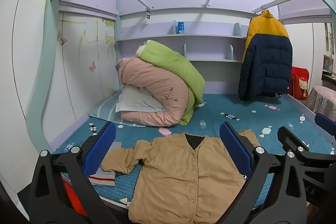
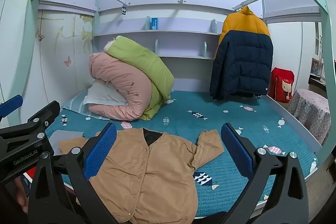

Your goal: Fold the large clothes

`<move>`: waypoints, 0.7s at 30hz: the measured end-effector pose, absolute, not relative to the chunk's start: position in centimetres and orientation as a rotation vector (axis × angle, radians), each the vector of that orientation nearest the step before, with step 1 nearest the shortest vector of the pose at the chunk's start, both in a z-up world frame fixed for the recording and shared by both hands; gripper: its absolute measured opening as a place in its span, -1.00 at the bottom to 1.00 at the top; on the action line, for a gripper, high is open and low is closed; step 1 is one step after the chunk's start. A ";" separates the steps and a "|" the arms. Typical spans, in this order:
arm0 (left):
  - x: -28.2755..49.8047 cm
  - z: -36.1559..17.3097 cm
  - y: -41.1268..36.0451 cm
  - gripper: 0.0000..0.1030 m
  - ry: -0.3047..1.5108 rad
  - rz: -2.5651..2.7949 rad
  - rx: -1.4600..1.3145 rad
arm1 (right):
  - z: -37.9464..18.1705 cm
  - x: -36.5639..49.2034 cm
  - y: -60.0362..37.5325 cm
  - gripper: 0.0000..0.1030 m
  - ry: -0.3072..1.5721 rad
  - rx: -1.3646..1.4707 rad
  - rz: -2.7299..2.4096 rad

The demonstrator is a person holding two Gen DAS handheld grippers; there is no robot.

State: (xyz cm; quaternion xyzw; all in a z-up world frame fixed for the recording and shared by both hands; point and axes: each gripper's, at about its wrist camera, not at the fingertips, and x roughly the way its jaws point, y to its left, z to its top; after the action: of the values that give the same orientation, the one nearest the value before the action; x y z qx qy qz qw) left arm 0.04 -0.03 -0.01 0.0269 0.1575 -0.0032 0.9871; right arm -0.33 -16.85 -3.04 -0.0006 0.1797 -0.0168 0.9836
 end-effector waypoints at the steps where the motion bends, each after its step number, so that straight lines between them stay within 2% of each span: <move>1: 0.0 0.0 0.0 0.91 0.313 -0.006 0.052 | -3.0 -0.3 -16.8 0.86 0.361 0.001 -0.033; 21: 0.0 -0.2 0.1 0.91 0.317 -0.007 0.055 | -3.1 -0.1 -16.7 0.86 0.362 -0.002 -0.036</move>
State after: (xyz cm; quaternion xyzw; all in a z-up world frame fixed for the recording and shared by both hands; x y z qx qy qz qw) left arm -0.02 0.08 -0.24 0.0274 0.1579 -0.0037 0.9871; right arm -0.14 -16.67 -3.08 -0.0008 0.1801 -0.0179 0.9835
